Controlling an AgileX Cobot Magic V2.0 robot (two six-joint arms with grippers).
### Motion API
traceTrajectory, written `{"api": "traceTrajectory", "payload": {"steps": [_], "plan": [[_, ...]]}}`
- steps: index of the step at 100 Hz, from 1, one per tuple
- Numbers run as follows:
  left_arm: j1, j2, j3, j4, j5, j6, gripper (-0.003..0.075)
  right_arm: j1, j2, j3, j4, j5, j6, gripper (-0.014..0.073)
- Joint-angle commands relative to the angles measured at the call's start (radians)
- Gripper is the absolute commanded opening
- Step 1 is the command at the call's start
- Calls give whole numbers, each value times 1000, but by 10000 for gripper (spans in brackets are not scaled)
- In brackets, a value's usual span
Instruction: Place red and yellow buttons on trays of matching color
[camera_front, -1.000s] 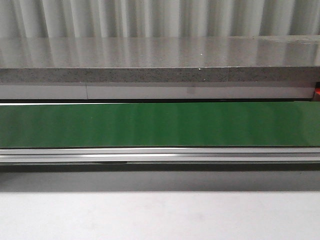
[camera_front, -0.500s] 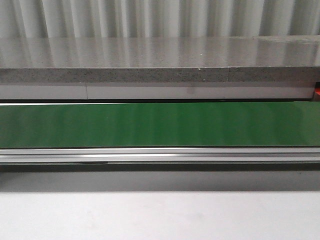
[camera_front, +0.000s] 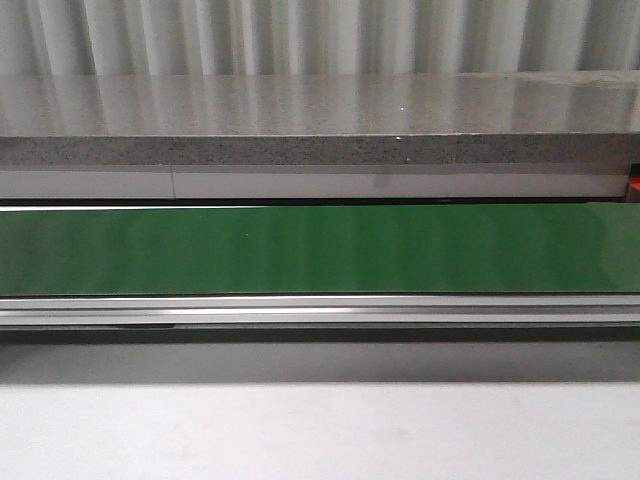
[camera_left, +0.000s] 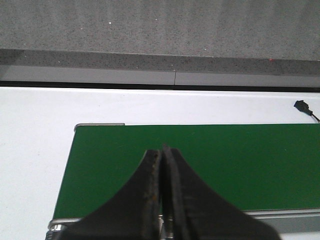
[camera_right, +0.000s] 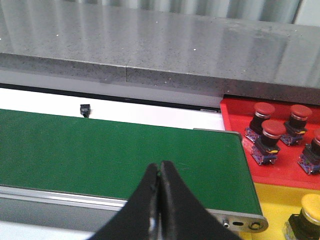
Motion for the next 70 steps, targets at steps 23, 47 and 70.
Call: {"api": "traceTrajectory", "payload": {"steps": [23, 47, 70], "plan": [[-8, 3, -27, -24, -72, 3, -20, -43, -96, 135, -116, -126, 159, -67], [-8, 3, -27, -24, -72, 3, -20, -43, -96, 231, -110, -320, 157, -67], [-8, 3, -27, -24, -72, 3, -20, -43, -96, 246, -56, -348, 96, -67]]}}
